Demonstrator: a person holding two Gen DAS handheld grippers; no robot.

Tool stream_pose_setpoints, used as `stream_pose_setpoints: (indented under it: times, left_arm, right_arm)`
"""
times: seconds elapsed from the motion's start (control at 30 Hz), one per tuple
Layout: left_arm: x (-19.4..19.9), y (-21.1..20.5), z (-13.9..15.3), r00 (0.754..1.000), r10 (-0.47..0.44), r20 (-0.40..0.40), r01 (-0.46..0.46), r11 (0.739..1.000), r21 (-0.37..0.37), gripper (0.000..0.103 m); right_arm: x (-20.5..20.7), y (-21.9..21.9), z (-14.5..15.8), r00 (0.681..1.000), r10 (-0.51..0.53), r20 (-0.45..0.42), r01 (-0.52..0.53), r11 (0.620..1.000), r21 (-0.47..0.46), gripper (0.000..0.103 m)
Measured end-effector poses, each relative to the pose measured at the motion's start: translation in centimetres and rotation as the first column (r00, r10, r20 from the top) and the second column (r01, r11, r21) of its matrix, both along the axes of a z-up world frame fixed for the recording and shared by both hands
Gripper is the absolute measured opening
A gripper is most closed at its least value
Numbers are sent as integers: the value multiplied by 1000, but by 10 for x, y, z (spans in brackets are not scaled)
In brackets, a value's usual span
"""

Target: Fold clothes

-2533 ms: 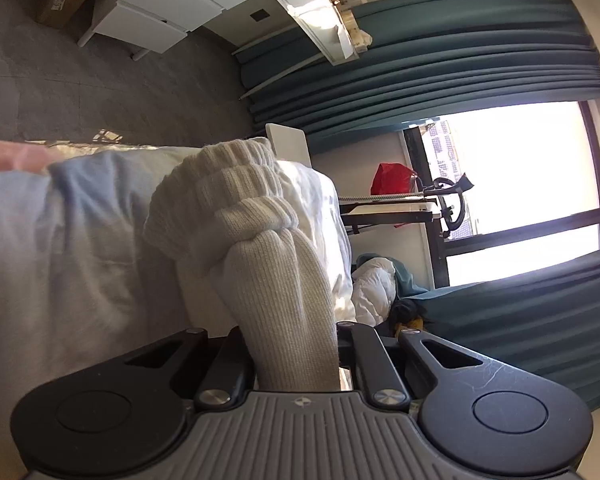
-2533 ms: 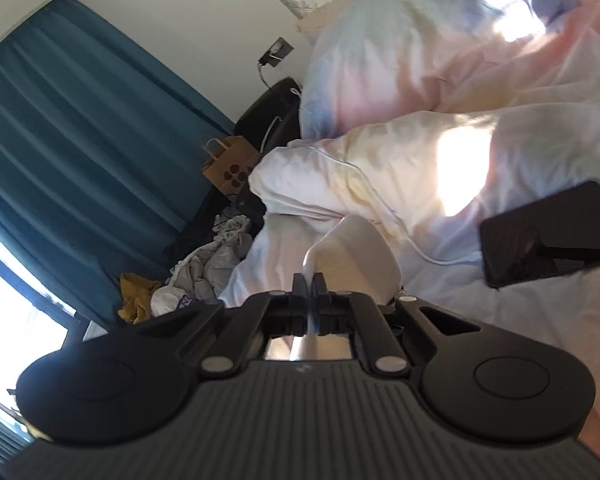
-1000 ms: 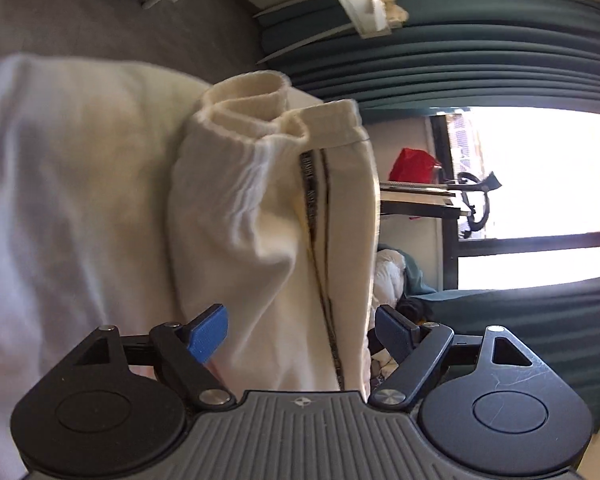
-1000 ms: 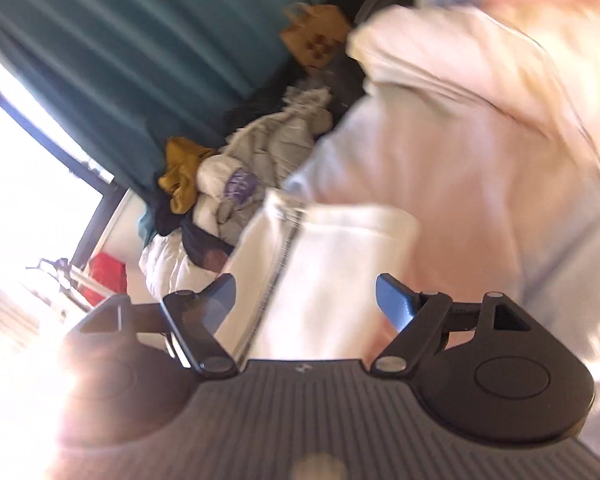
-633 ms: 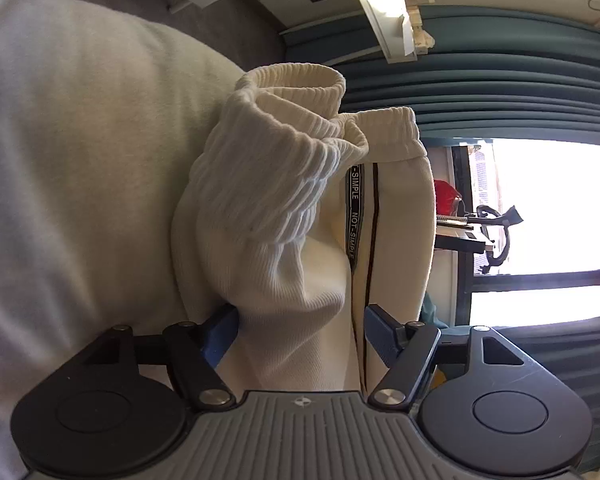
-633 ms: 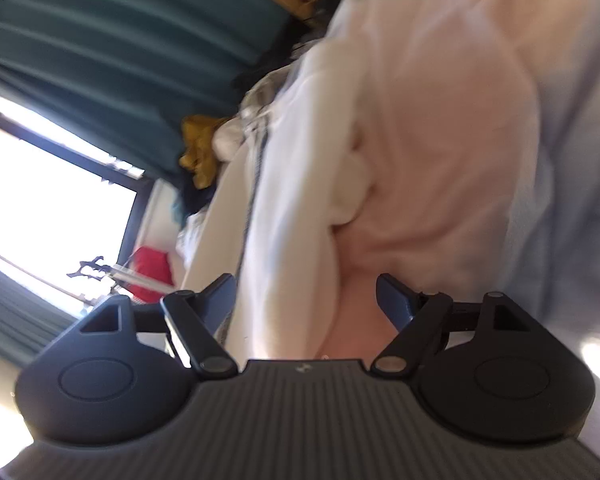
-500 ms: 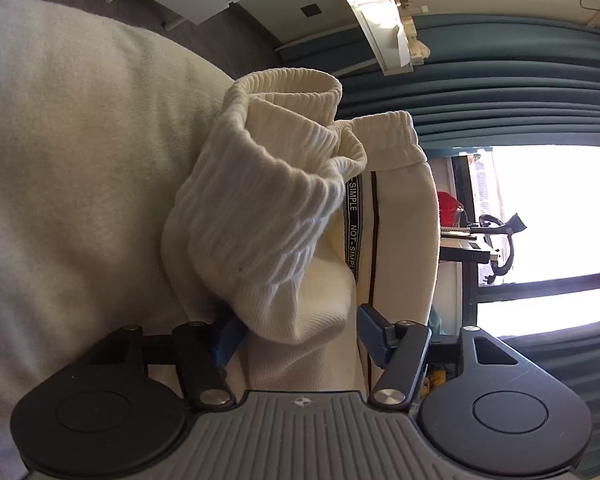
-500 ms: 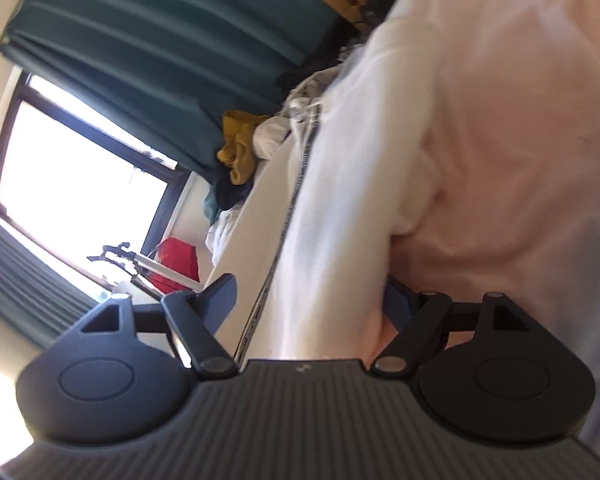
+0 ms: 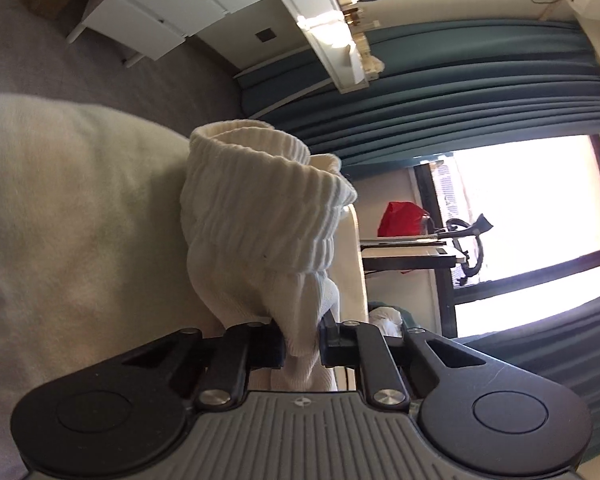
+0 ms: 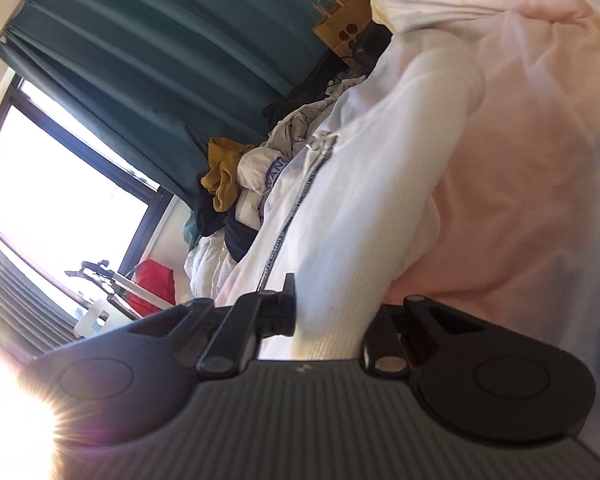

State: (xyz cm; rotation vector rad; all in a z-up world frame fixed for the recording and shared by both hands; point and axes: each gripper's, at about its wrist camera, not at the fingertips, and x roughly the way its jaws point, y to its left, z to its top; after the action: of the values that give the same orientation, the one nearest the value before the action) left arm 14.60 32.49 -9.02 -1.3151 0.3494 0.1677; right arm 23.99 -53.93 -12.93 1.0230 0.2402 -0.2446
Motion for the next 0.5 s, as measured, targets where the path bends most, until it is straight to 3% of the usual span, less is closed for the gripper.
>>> stream_pose_setpoints:
  times: [0.13,0.4,0.5]
  left_arm:
    - [-33,9,14,1000,-3,12,3,1000,-13,13]
    - [-85,46,52,989,-99,-108,98,995,-15,12]
    - [-100,59,60,976,-129,-176,129,992,-9,11]
  right_arm:
    - [-32,-1,20,998,12,-59,-14,999,-30,13]
    - [-120,-11,38,995,-28,-97,44,985,169,13]
    - [-150,-14,37,996,-35,-85,51,982,183,13]
